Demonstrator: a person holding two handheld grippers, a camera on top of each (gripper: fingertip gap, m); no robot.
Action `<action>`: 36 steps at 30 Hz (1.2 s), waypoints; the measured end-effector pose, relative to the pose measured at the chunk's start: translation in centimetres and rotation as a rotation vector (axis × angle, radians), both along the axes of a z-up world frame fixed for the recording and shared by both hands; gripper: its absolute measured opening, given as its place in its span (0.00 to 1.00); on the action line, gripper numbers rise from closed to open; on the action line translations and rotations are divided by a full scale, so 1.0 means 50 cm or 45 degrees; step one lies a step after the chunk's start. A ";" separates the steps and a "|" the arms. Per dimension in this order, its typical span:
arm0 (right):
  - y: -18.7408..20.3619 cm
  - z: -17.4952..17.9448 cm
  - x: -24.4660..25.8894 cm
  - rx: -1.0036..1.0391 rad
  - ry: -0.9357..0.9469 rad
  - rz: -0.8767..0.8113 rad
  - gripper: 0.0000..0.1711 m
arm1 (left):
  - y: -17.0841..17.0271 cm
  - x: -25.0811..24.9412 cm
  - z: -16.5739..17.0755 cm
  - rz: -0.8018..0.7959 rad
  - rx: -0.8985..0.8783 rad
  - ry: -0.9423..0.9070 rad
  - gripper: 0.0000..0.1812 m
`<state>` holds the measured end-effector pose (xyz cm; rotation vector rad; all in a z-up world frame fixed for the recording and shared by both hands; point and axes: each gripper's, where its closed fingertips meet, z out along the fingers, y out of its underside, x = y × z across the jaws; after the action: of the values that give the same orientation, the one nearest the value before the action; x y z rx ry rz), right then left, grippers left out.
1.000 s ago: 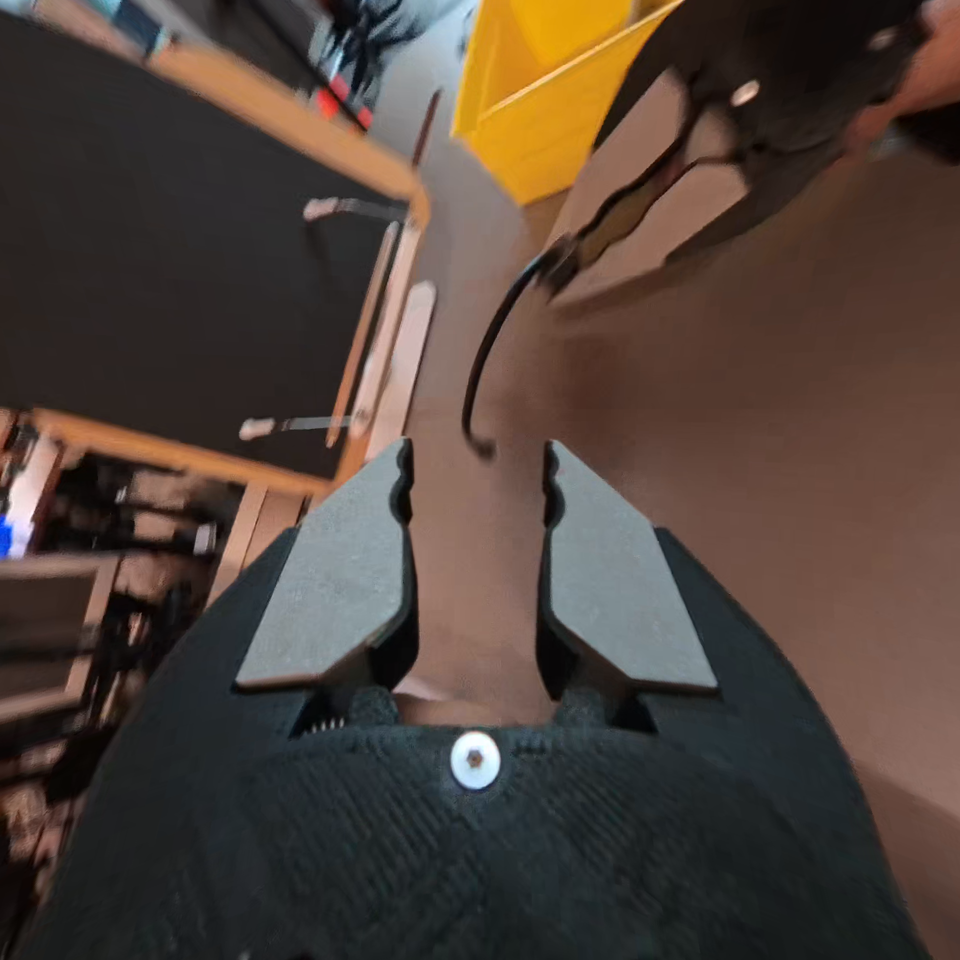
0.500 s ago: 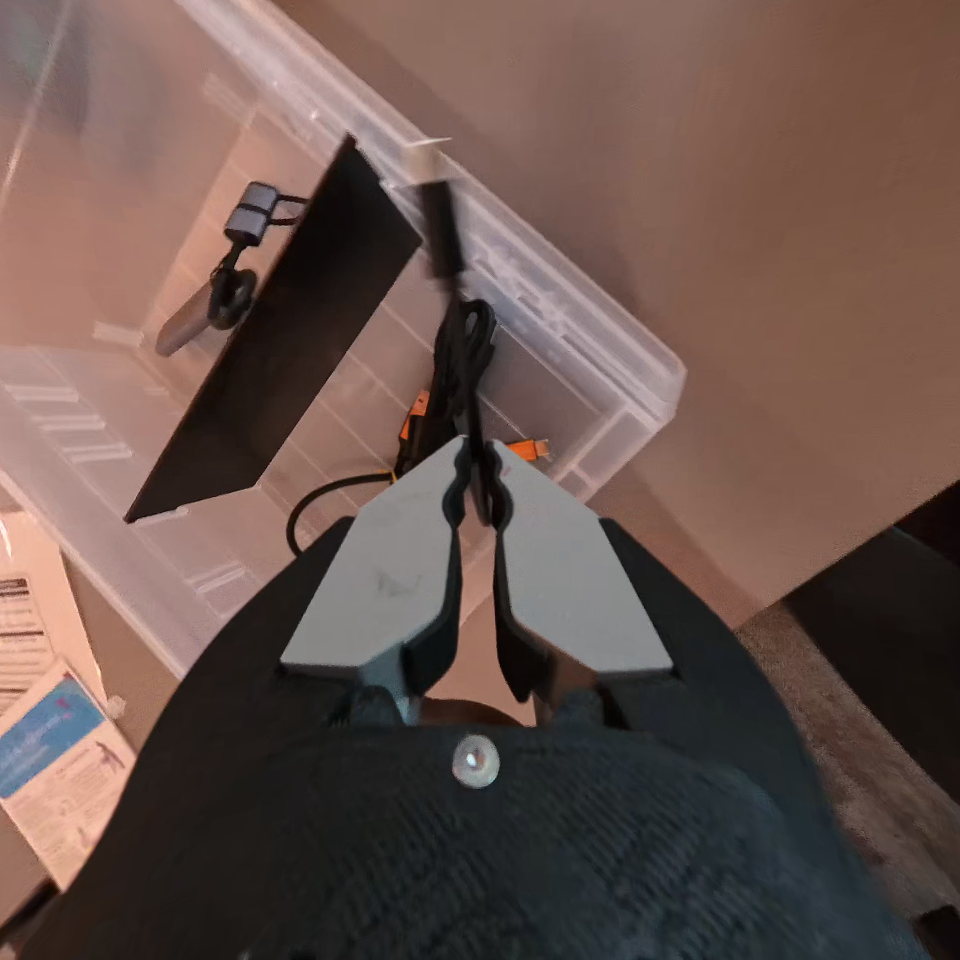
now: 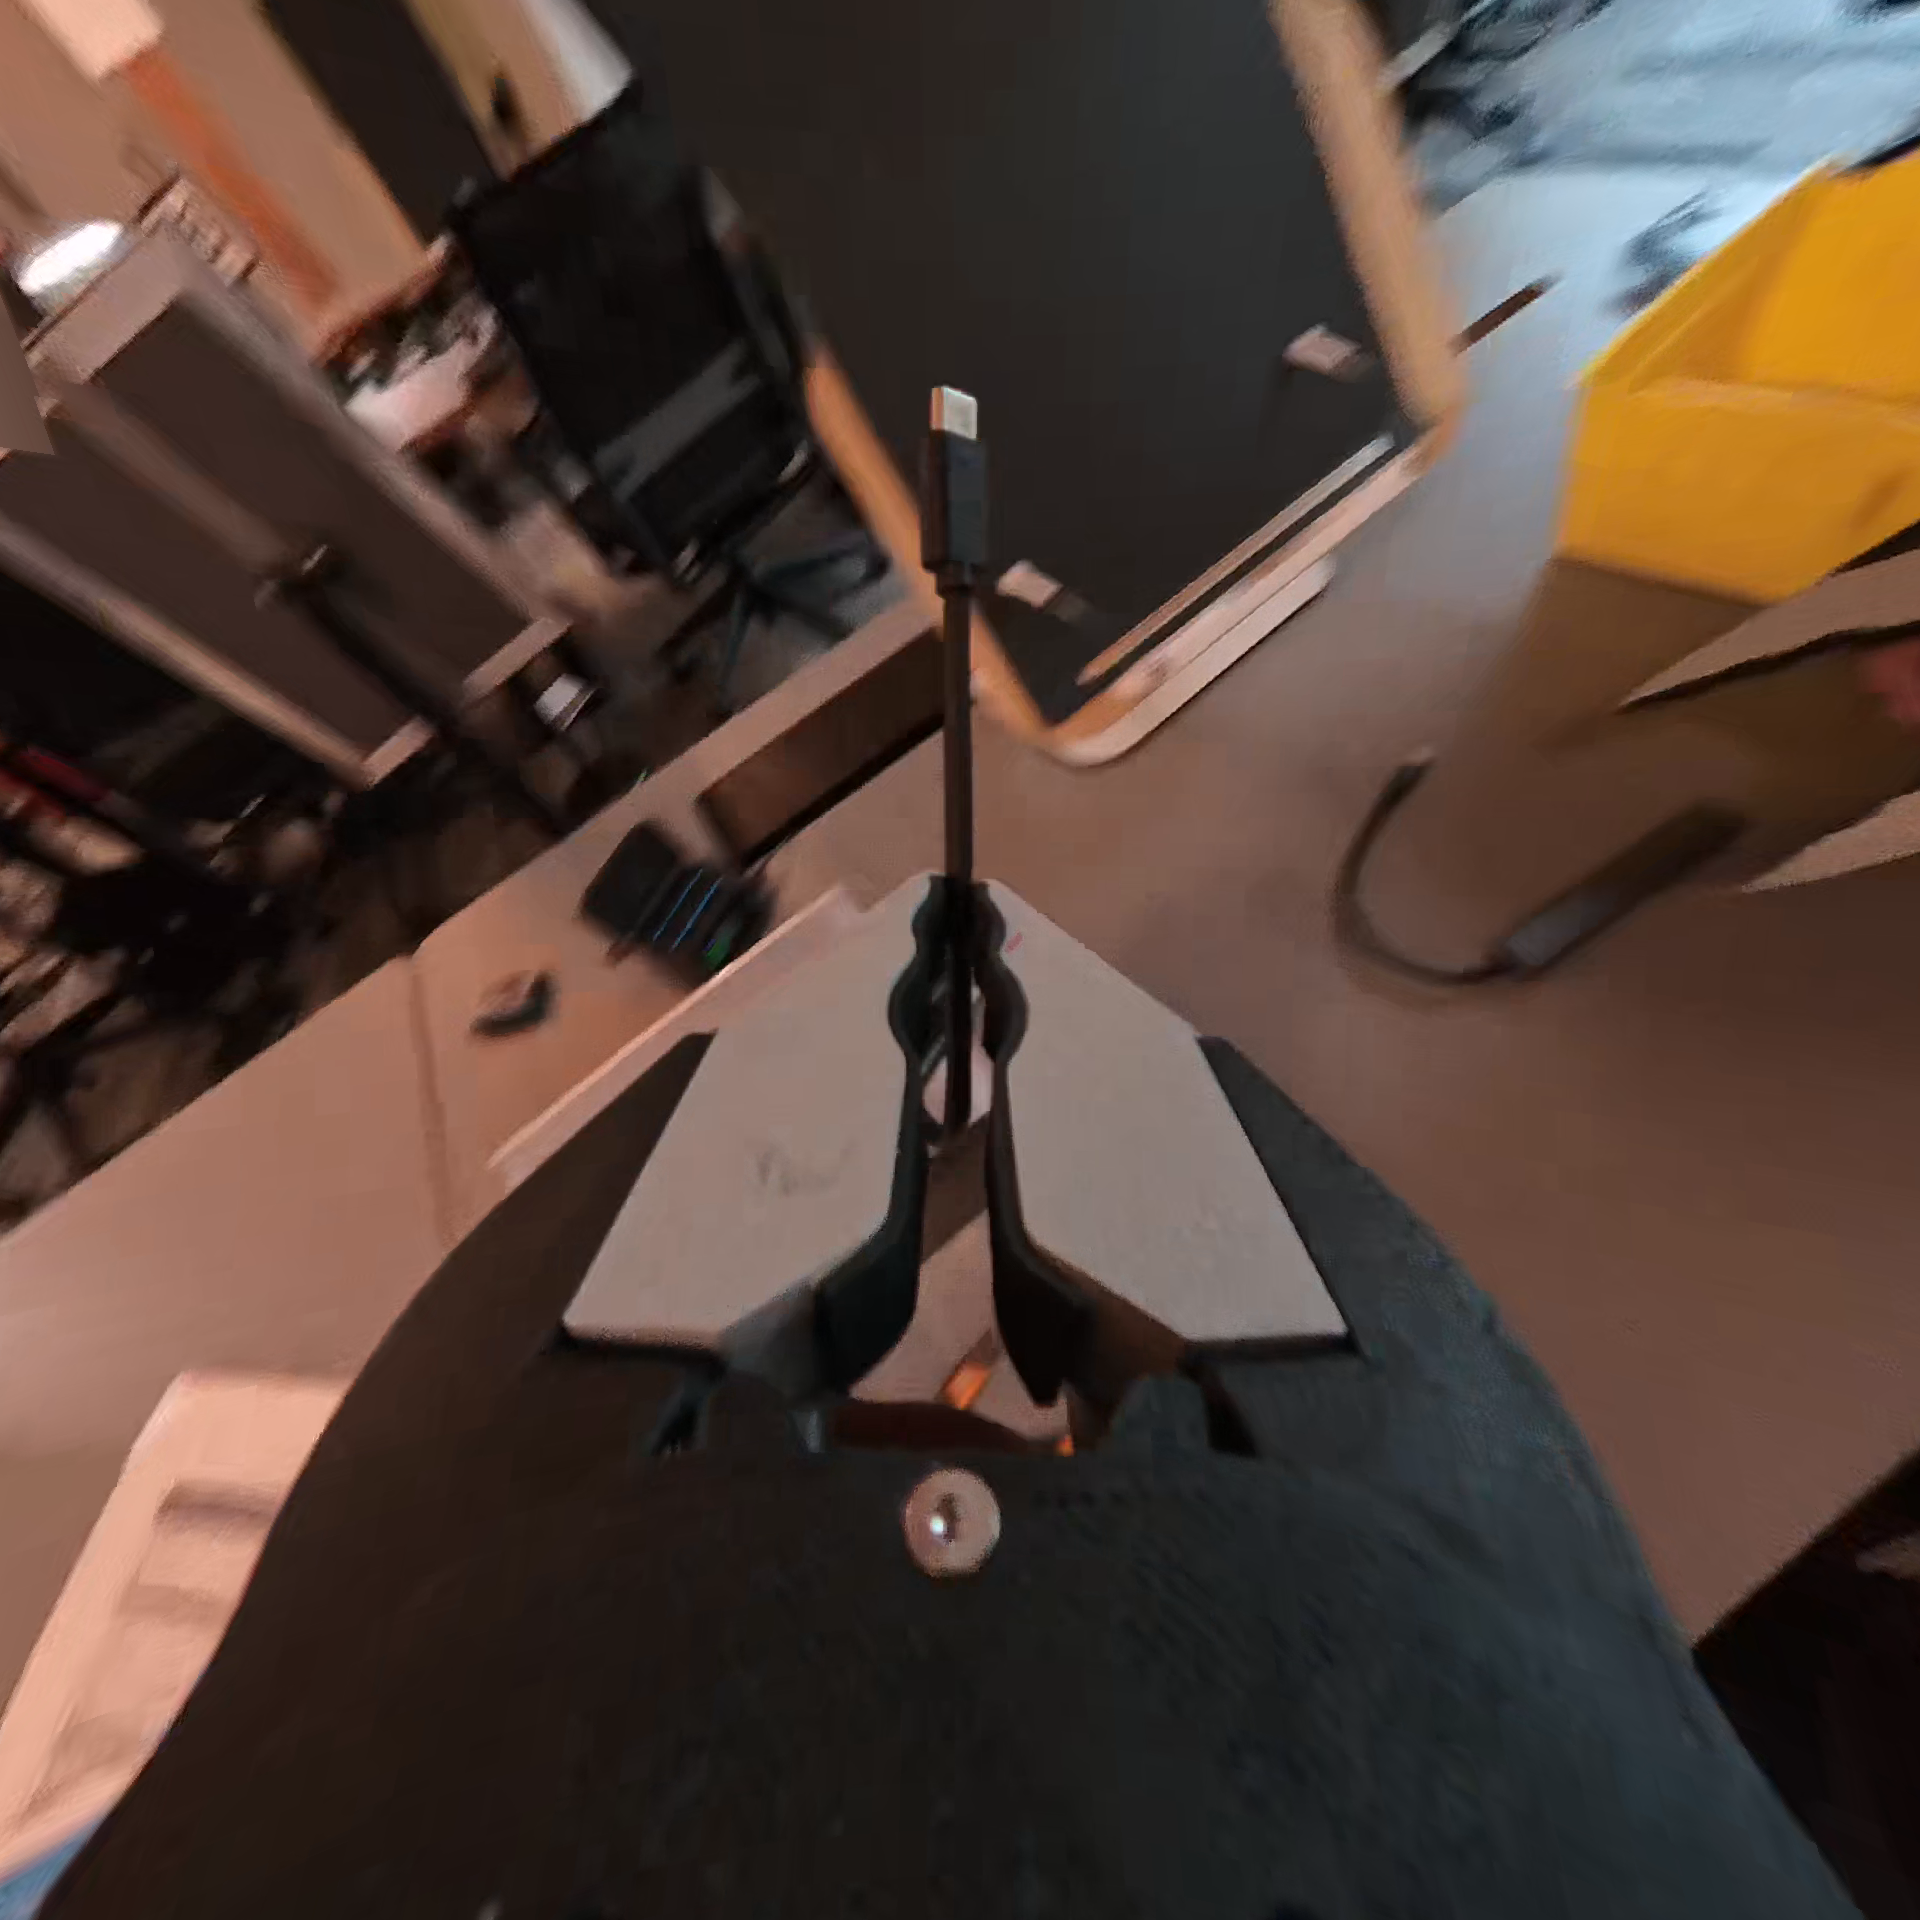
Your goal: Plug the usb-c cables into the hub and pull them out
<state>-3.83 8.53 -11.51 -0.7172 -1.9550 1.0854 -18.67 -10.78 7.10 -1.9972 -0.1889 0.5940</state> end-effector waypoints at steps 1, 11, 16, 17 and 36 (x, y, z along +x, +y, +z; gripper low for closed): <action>-0.003 0.013 0.004 -0.040 0.014 0.015 0.43 | 0.038 0.039 0.006 -0.078 0.031 0.005 0.01; -0.021 0.171 0.092 -0.653 0.133 0.273 0.37 | 0.397 0.425 -0.197 -0.891 0.051 -0.200 0.01; -0.002 0.166 0.111 -0.606 0.064 0.179 0.26 | 0.458 0.450 -0.214 -1.060 0.206 -0.437 0.01; 0.000 0.168 0.115 -0.588 0.050 0.157 0.25 | 0.456 0.457 -0.209 -1.124 0.248 -0.502 0.01; 0.047 0.160 0.155 -0.945 -0.025 -0.040 0.19 | 0.453 0.396 -0.257 -1.062 0.349 -0.464 0.01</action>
<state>3.93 10.89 -3.50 -1.1352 -1.5196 1.8094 1.15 11.87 -5.76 -1.6953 0.3240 -0.3145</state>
